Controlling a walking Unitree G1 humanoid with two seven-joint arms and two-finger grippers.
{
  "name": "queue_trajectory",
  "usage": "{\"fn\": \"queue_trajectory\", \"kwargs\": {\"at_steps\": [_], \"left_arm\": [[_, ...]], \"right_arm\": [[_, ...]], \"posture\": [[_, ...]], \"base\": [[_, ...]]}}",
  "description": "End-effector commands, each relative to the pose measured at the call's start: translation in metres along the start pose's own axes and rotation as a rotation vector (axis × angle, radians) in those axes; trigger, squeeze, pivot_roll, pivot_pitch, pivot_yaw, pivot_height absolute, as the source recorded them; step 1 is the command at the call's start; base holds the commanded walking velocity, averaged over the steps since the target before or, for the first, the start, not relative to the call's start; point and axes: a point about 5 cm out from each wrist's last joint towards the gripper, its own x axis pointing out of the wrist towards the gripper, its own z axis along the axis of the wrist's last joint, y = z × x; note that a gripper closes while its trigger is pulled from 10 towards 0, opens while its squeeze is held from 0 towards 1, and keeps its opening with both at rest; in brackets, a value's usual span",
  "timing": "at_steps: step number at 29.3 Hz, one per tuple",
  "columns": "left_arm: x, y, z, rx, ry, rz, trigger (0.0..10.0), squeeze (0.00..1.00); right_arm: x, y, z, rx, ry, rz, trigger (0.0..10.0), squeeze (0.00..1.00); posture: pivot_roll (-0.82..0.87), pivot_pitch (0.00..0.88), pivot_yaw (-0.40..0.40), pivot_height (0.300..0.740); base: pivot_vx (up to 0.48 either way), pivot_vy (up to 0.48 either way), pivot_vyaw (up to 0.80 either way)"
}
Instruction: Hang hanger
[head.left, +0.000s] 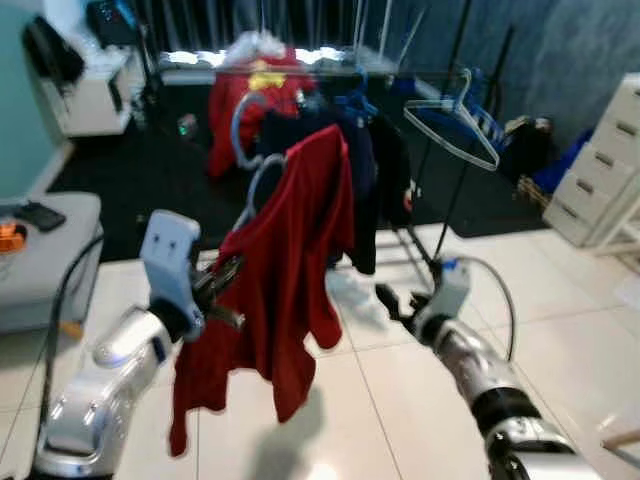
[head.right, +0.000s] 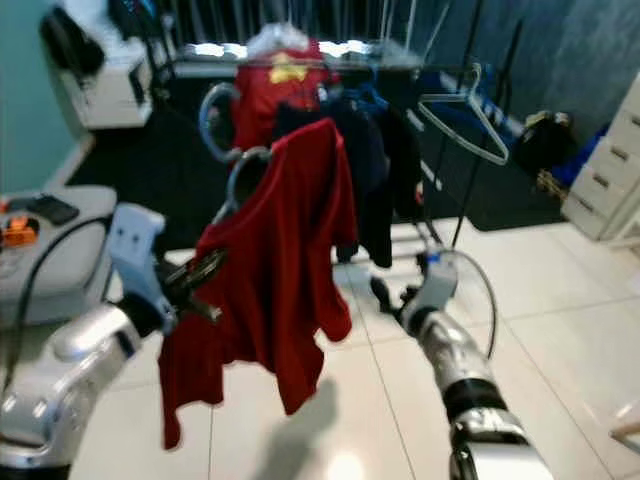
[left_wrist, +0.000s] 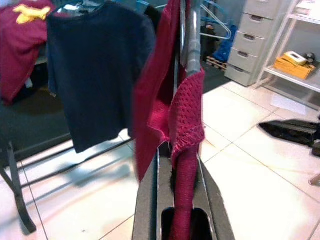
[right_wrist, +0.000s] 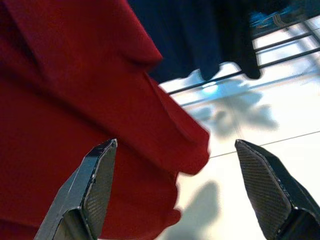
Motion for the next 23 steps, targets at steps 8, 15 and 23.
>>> {"fn": "queue_trajectory", "kwargs": {"at_steps": [8, 15, 23], "left_arm": [[0.0, 0.0, 0.012, 0.073, 0.012, 0.115, 10.0, 0.0], [0.006, -0.006, 0.006, 0.1, 0.087, 0.125, 10.0, 0.0], [0.008, -0.008, 0.0, 0.111, 0.128, 0.151, 10.0, 0.0]], "right_arm": [[0.007, 0.013, 0.014, -0.017, -0.048, 0.032, 10.0, 0.0], [0.011, 0.019, 0.027, -0.02, -0.095, 0.045, 10.0, 0.0], [0.011, 0.019, 0.031, -0.028, -0.097, 0.045, 10.0, 0.0]], "posture": [[-0.07, 0.0, -0.046, 0.74], [-0.07, 0.0, -0.042, 0.74], [-0.08, 0.0, -0.036, 0.74]], "base": [[0.48, 0.0, 0.0], [0.48, 0.0, 0.0], [0.48, 0.0, -0.3]]}}
